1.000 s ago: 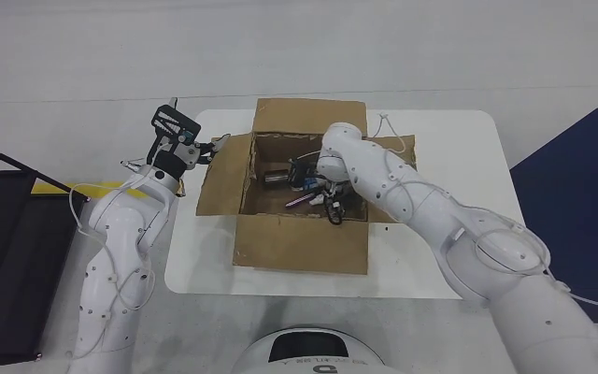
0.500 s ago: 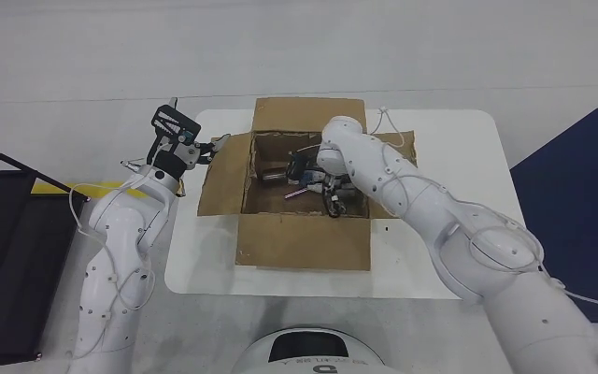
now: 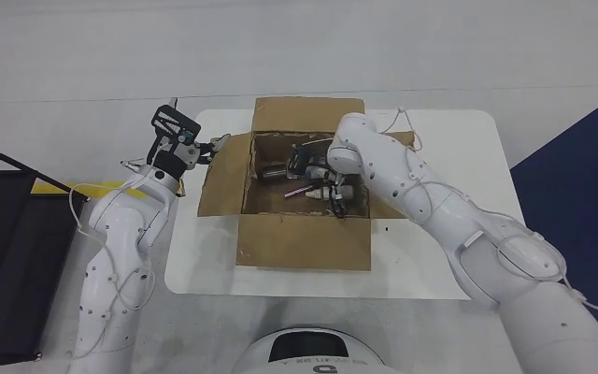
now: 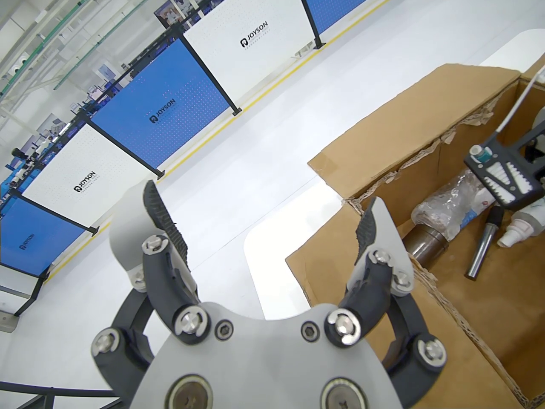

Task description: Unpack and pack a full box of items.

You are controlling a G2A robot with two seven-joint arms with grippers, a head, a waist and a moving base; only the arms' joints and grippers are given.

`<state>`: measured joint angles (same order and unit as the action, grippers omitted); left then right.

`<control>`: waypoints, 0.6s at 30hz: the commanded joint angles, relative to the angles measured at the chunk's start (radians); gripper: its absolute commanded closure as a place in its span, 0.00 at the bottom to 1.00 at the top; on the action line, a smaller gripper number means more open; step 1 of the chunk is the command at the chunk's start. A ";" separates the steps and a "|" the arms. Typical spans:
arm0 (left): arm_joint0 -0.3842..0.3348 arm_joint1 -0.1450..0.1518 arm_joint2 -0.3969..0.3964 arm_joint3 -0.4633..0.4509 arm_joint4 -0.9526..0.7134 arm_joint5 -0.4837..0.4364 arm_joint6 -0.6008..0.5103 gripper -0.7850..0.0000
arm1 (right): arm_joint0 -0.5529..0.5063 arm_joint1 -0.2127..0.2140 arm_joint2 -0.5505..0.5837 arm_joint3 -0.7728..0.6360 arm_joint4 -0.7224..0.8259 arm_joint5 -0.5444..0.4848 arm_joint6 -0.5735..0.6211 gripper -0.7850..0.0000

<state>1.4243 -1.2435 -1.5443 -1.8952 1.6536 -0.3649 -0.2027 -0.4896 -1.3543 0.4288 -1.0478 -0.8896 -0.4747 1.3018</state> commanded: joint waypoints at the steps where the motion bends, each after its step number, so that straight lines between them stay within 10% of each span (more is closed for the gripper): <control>1: 0.000 0.000 0.000 0.000 0.000 0.000 0.000 0.00 | -0.015 0.008 0.009 -0.018 0.005 -0.010 0.006 0.82; 18: 0.000 0.000 0.000 0.000 0.000 0.000 0.000 0.00 | -0.027 0.002 0.005 0.045 0.016 -0.034 -0.054 0.62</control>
<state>1.4243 -1.2435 -1.5443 -1.8952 1.6536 -0.3649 -0.2027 -0.5181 -1.3489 0.4366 -1.0084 -0.8721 -0.5080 1.2519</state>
